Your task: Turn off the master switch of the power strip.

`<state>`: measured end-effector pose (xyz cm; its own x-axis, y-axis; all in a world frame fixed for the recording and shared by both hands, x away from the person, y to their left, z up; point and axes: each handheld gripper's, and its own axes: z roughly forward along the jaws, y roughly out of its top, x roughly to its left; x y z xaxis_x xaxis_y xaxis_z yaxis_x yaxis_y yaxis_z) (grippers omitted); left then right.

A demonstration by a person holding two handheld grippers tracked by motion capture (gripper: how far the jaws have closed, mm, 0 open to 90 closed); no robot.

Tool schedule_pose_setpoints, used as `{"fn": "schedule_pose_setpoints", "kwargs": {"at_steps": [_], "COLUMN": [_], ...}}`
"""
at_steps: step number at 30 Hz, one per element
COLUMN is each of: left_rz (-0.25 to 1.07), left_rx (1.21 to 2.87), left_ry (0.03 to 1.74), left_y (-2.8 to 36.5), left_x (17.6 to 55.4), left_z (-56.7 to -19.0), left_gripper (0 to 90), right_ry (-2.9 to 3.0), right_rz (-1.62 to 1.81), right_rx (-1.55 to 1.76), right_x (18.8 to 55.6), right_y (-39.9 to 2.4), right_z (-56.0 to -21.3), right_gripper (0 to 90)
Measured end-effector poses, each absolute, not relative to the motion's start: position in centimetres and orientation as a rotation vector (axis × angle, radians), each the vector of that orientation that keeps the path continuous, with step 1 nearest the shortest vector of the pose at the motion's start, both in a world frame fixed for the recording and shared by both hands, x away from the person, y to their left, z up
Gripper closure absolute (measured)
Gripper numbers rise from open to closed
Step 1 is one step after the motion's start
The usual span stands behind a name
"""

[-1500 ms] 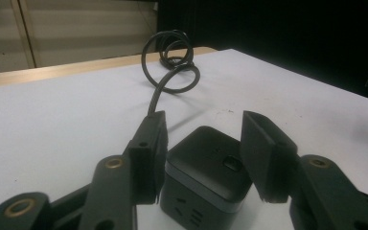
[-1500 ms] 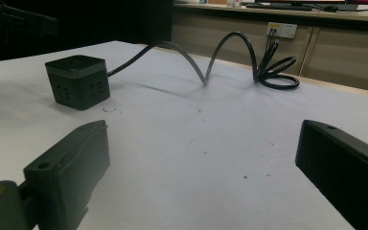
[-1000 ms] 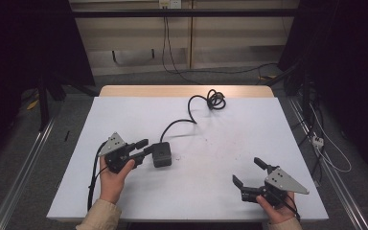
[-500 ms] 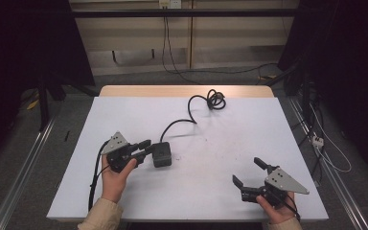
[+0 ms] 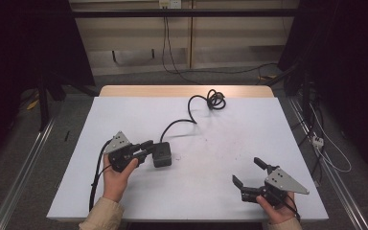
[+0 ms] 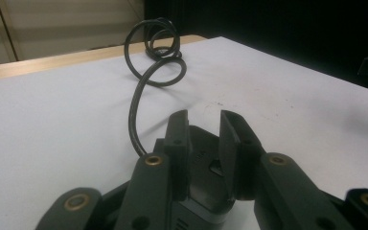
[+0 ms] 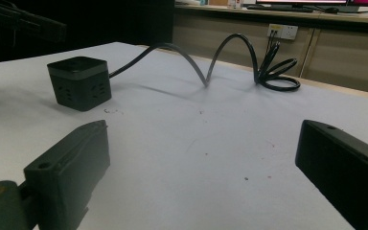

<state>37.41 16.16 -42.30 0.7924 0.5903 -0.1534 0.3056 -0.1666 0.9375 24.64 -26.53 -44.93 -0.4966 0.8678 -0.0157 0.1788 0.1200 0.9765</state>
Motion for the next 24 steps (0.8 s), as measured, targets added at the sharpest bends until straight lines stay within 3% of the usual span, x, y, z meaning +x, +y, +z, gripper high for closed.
{"fn": "schedule_pose_setpoints", "kwargs": {"at_steps": [24], "left_rz": [0.254], "left_rx": [1.783], "left_ry": [0.697], "left_y": [15.77], "left_x": [37.73], "left_z": [-42.45], "left_gripper": [81.2], "right_ry": [1.783], "right_rz": [1.420], "right_rx": [1.009], "right_x": [24.63], "right_y": [-26.54], "right_z": [-44.91], "right_gripper": [4.3]}}
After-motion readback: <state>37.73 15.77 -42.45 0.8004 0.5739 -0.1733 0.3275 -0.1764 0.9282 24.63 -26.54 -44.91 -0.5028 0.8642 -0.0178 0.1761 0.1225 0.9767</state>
